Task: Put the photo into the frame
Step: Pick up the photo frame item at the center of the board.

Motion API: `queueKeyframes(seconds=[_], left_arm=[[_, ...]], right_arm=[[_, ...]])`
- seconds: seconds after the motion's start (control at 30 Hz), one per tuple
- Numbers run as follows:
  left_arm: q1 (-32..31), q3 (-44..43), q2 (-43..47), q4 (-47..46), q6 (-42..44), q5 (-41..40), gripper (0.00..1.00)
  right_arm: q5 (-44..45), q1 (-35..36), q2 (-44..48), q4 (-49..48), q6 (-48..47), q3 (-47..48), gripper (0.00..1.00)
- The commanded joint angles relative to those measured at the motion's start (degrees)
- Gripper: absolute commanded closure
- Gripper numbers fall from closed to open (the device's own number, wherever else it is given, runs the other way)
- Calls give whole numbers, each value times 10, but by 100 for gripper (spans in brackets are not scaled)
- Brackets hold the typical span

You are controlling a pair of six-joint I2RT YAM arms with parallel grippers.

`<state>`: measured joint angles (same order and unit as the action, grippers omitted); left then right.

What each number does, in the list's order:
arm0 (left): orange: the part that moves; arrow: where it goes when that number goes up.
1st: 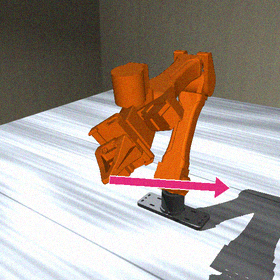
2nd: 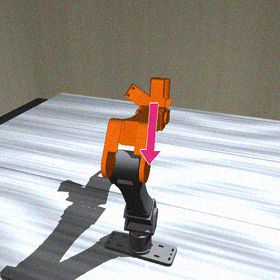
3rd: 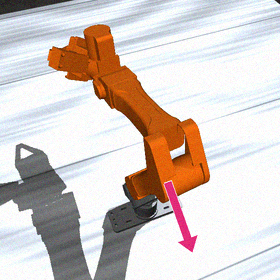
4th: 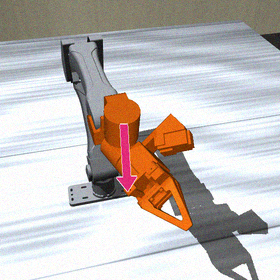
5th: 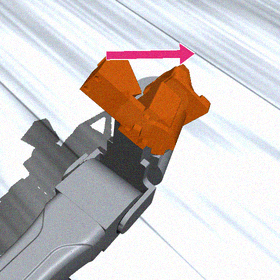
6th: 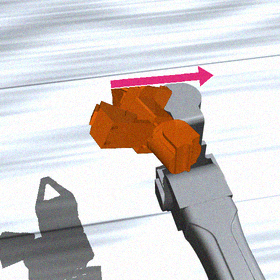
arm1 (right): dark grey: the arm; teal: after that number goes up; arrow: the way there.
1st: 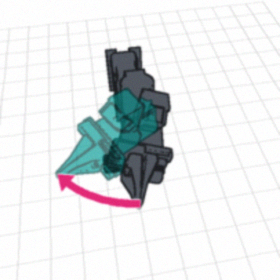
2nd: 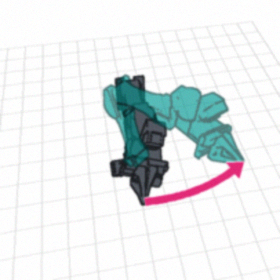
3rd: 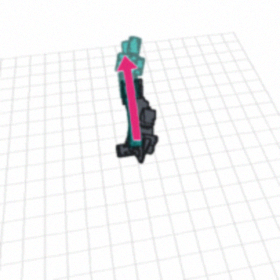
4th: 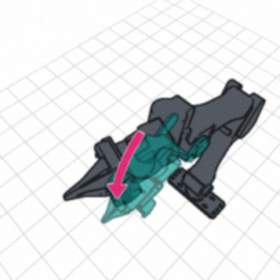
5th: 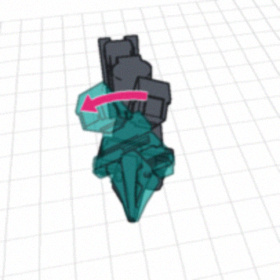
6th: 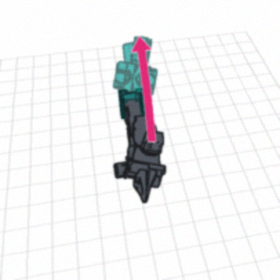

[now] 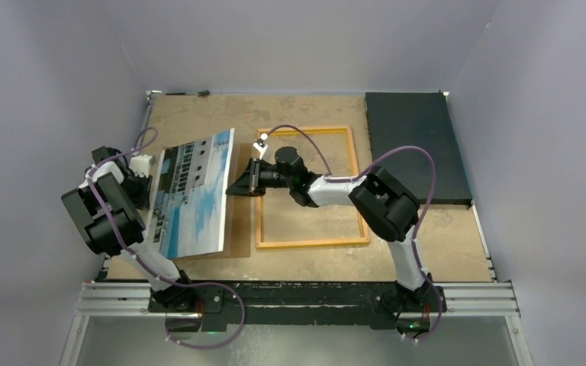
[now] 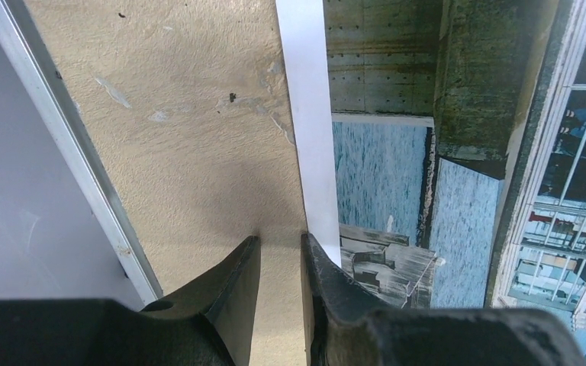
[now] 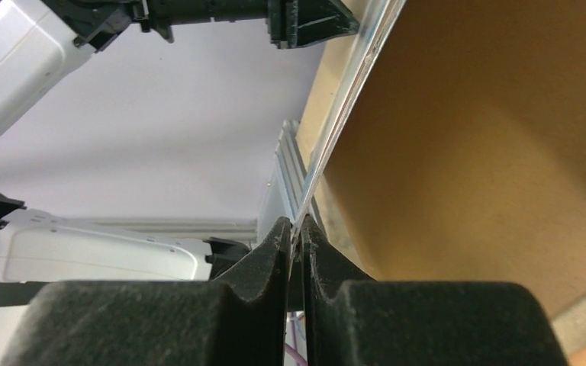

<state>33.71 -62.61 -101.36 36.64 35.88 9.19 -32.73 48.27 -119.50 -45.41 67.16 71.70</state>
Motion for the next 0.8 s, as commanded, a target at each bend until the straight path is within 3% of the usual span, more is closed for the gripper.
queueKeyframes(seconds=[0.0,0.33,0.77], left_arm=[[9,4,-19,13,18,-4,75],[-16,16,-30,1,0,10,78],[-19,-27,-14,43,-1,33,68]], right_arm=[[1,-14,61,33,-49,-3,90],[3,-46,131,187,-151,26,88],[32,-125,250,450,-326,78,100]])
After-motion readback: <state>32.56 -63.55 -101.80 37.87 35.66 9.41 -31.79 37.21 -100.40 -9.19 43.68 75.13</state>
